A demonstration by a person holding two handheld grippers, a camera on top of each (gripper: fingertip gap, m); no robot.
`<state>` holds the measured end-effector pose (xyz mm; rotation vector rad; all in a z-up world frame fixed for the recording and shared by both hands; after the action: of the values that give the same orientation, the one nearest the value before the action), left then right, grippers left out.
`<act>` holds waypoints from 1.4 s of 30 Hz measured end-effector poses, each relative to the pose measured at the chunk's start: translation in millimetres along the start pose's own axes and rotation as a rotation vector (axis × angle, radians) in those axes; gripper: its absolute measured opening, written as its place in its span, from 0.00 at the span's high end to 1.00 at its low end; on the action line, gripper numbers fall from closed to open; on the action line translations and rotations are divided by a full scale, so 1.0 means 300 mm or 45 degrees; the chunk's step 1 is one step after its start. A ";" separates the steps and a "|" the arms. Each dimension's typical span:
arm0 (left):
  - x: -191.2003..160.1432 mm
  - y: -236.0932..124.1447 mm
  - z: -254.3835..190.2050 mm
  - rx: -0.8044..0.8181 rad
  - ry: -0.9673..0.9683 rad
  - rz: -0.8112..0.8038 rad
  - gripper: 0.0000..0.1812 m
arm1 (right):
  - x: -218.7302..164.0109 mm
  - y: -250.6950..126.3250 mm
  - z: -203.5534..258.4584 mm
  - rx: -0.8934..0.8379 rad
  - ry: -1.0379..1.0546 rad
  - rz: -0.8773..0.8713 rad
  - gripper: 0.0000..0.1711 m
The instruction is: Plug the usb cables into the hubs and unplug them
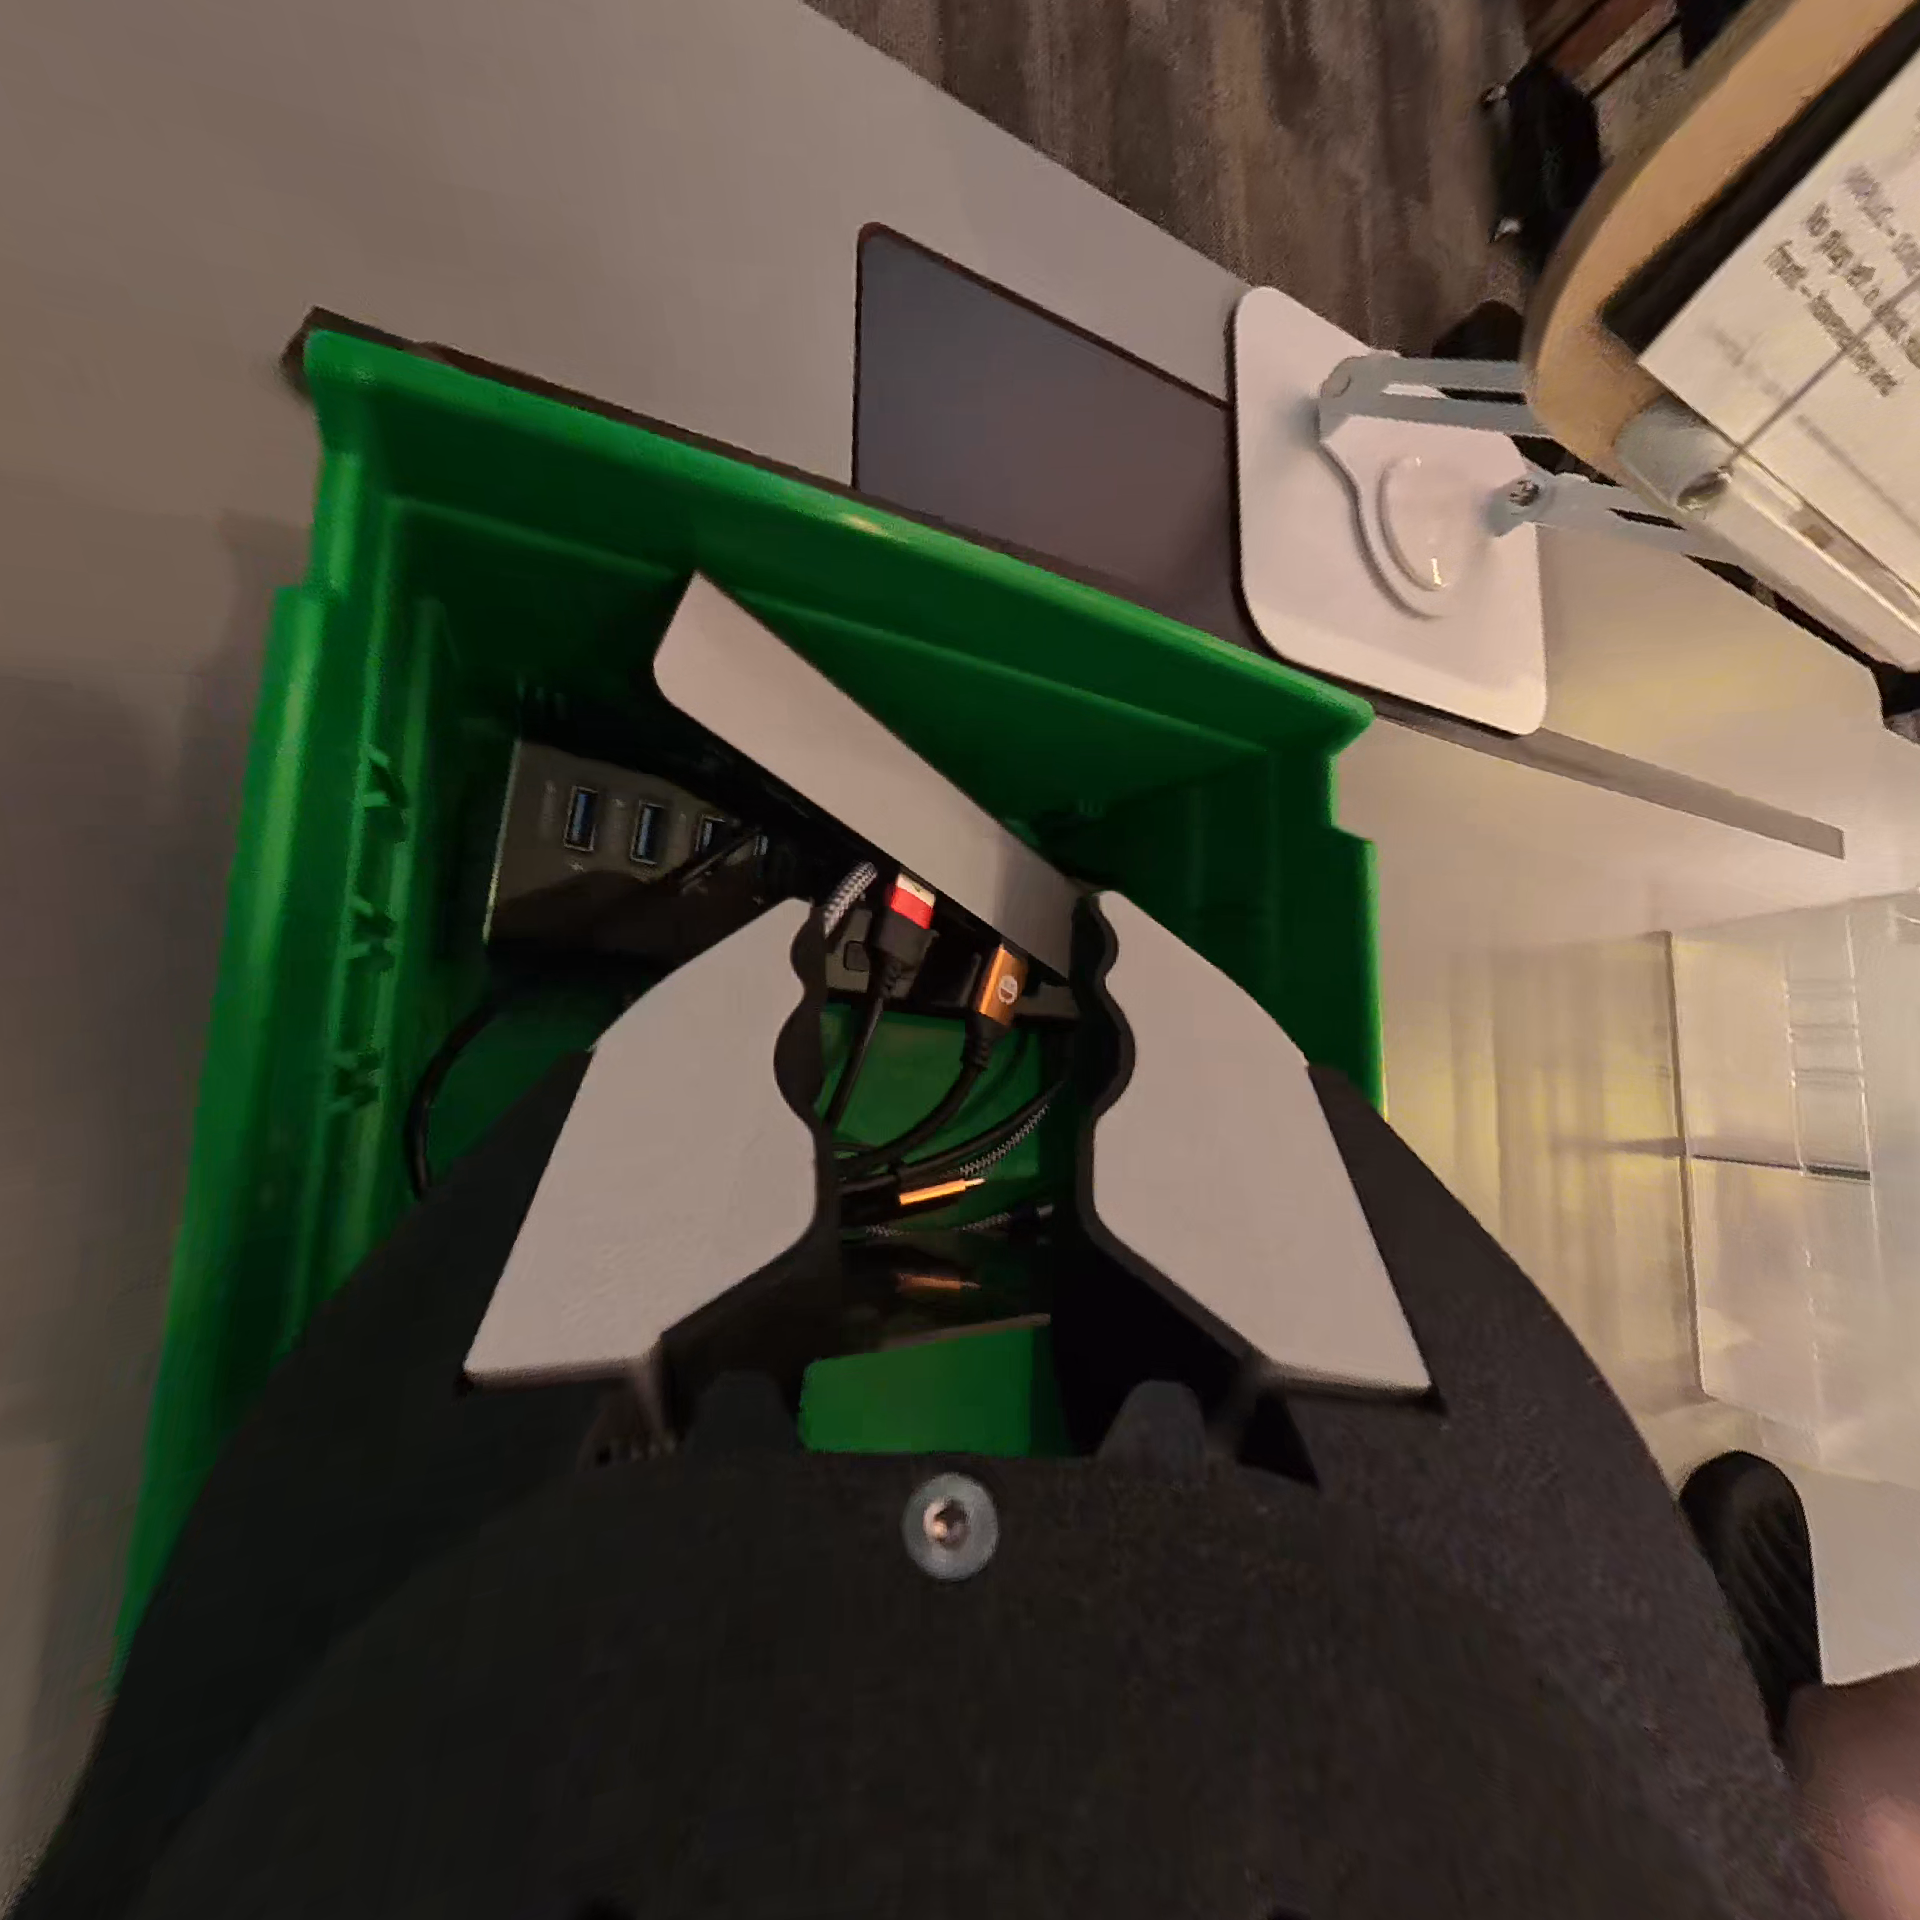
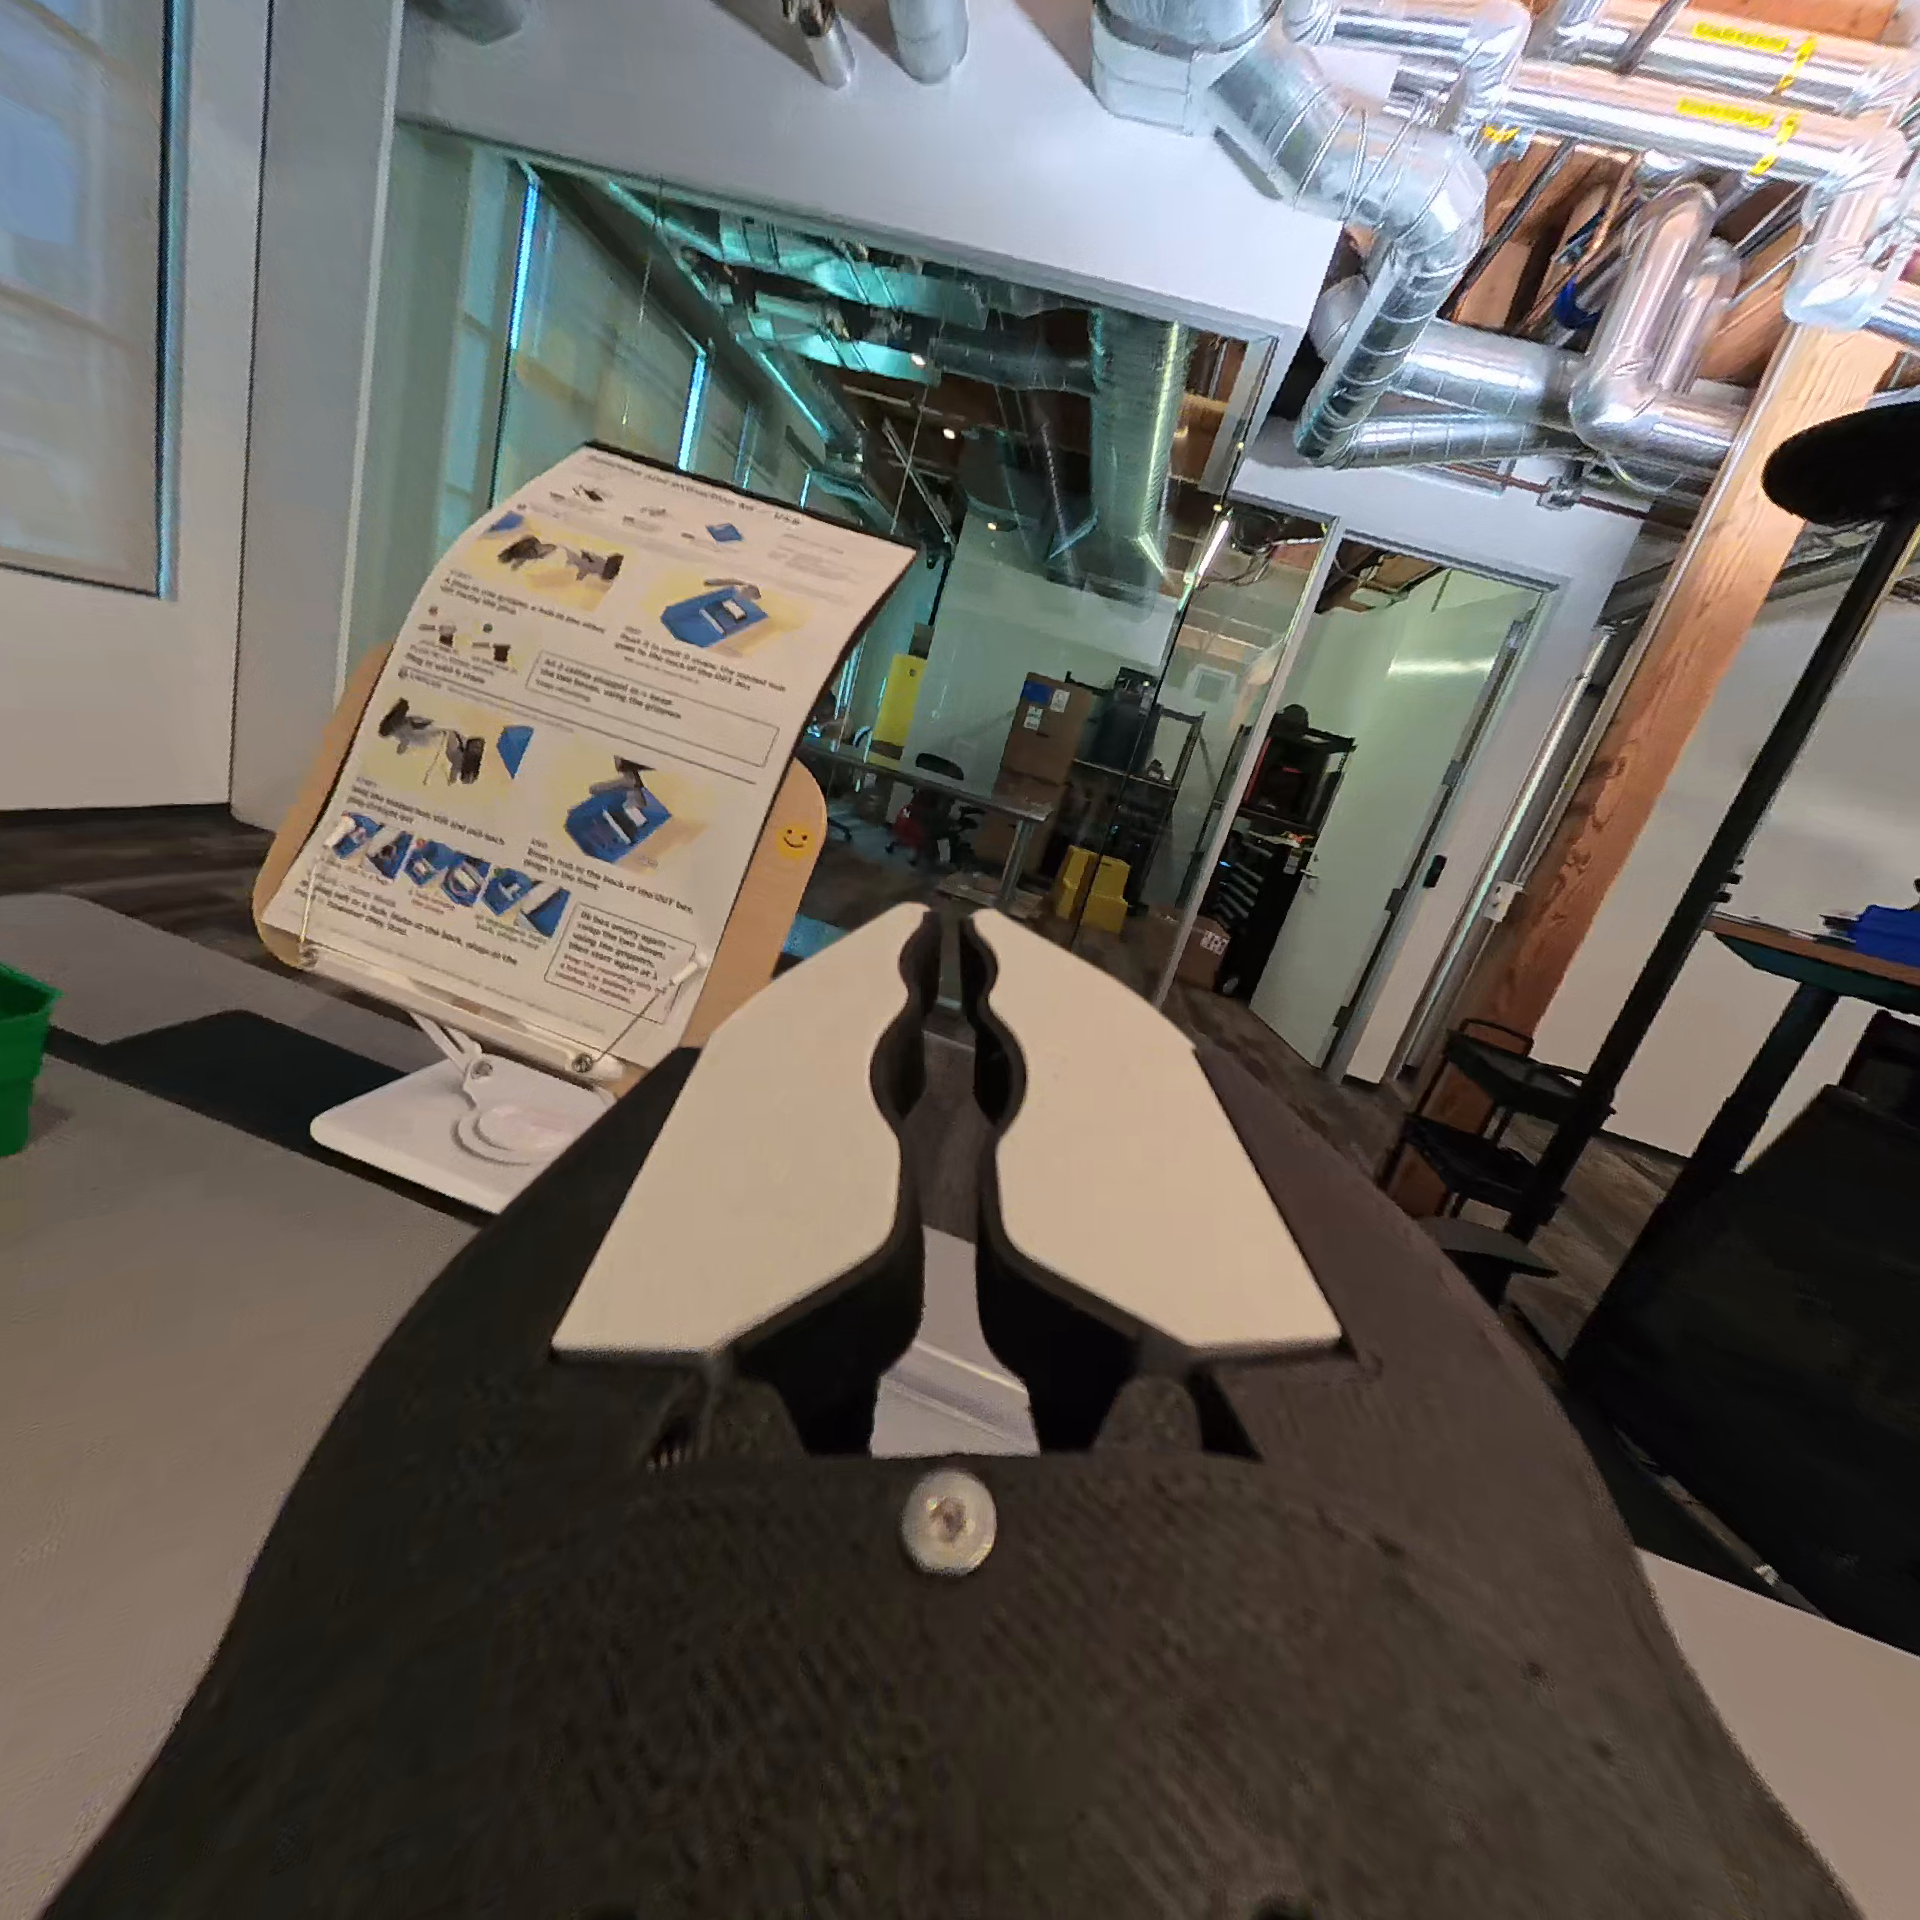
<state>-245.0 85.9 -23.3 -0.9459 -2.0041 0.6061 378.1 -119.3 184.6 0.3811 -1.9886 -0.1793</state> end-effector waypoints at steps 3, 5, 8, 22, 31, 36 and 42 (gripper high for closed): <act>0.020 0.016 0.009 0.037 -0.014 0.014 0.74 | -0.017 0.021 0.008 -0.020 -0.056 0.051 0.98; 0.027 0.030 0.022 0.081 -0.036 0.056 0.69 | -0.024 0.036 0.021 -0.005 -0.087 0.080 0.98; 0.049 0.048 0.033 0.134 -0.018 0.065 0.70 | -0.023 0.050 0.040 0.003 -0.131 0.090 0.98; 0.012 0.148 0.057 -0.129 -0.084 0.202 0.84 | -0.051 0.081 0.090 0.054 -0.341 0.198 0.98; 0.034 -0.116 -0.177 -0.577 0.108 -0.001 0.94 | -0.050 0.095 0.119 0.075 -0.417 0.216 0.98; 0.011 -0.341 -0.397 -0.780 0.360 -0.244 0.94 | -0.046 0.119 0.170 0.121 -0.481 0.226 0.97; -0.162 -0.520 -0.707 -1.045 0.724 -0.333 0.94 | 0.072 0.163 0.404 0.436 -0.310 -0.050 0.89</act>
<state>-112.1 -30.7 177.9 -1.1180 -1.7815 -0.6318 251.4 -86.2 164.7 0.6433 -2.2576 0.0980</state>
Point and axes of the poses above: each gripper's, where its closed fingertips meet, y out along the fingers, x out of its top, z = x × y across the jaws, the point moved 5 cm from there along -y, back along the fingers, and after that the axes turned 10 degrees about -y, right-handed, at the moved point
